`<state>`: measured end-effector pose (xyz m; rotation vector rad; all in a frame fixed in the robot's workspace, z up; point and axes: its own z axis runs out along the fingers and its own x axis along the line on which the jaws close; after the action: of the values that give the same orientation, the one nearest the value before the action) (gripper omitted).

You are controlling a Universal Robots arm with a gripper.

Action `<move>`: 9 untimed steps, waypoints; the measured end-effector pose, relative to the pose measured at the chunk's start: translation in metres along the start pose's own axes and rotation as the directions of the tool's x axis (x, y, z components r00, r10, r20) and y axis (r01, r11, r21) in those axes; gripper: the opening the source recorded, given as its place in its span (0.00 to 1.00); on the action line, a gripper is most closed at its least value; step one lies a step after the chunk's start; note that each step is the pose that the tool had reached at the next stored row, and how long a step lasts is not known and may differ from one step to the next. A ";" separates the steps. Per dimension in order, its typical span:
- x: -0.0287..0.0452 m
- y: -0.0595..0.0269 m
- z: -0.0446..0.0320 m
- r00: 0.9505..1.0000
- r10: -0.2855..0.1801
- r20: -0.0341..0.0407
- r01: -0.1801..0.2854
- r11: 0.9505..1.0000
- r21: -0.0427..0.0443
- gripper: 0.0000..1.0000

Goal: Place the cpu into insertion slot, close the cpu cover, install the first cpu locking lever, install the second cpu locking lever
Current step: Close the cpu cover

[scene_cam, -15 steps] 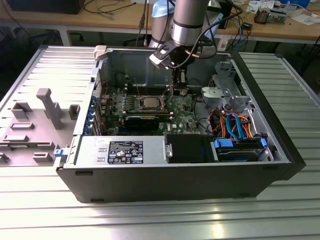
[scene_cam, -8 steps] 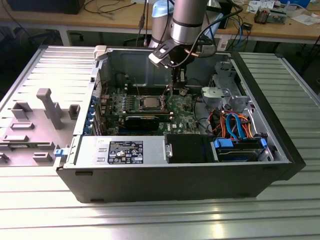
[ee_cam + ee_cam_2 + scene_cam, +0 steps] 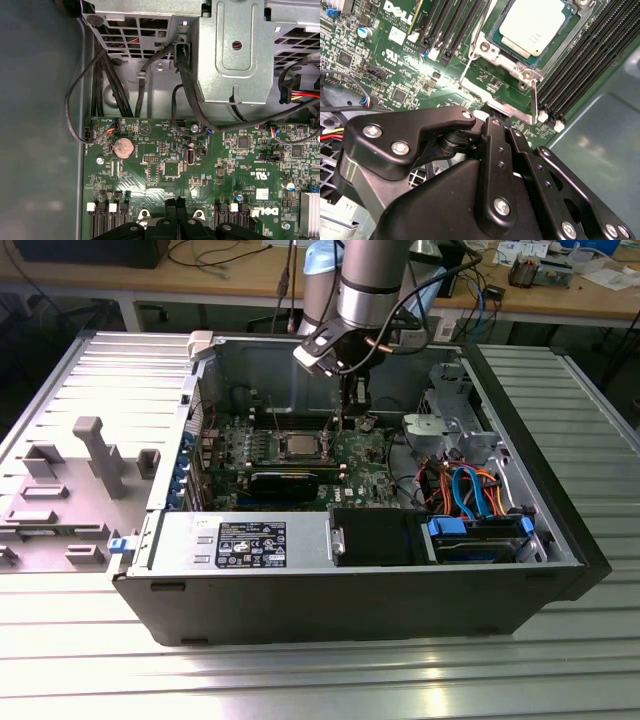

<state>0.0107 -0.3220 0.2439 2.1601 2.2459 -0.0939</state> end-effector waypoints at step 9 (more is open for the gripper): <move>0.0006 -0.0139 0.0003 1.000 0.000 0.000 0.000 1.000 0.000 0.11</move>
<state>-0.0033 -0.3220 0.2439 2.1602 2.2458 -0.0939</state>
